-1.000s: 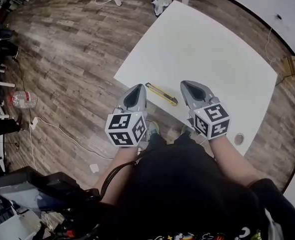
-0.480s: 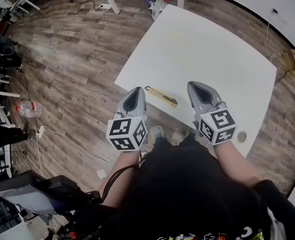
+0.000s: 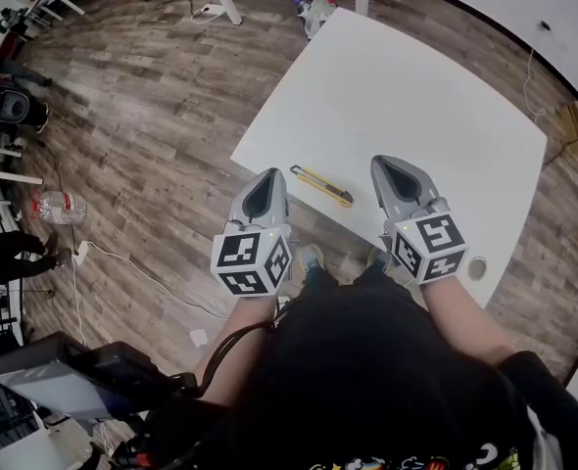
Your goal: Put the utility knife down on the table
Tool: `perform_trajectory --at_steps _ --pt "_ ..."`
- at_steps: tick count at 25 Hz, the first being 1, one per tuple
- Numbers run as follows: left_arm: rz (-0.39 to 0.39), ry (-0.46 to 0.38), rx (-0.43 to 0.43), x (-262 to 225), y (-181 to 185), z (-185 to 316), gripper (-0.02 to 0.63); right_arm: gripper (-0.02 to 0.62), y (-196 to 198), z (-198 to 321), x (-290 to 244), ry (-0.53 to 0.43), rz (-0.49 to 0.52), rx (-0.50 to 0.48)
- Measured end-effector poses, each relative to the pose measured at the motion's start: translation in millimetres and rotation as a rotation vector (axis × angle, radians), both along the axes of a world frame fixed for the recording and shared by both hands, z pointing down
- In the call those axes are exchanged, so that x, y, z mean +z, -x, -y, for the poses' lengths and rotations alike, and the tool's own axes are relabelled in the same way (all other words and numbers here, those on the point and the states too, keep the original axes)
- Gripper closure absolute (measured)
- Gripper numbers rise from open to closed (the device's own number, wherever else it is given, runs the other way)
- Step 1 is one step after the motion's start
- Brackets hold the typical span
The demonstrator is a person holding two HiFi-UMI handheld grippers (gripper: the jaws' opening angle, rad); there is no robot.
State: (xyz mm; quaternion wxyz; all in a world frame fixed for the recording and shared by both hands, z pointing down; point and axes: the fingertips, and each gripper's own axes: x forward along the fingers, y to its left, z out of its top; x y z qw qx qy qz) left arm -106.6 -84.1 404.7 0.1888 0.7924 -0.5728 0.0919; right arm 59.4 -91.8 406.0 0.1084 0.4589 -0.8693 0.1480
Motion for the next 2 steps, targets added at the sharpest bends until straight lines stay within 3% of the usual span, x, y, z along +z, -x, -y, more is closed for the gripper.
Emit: perform_trajectory --at_steps 2 --pt "0.0 -0.001 0.0 -0.9 0.4 2.1 0.606 0.572 0.8 1.6 -1.2 -0.002 -0.002 0.0"
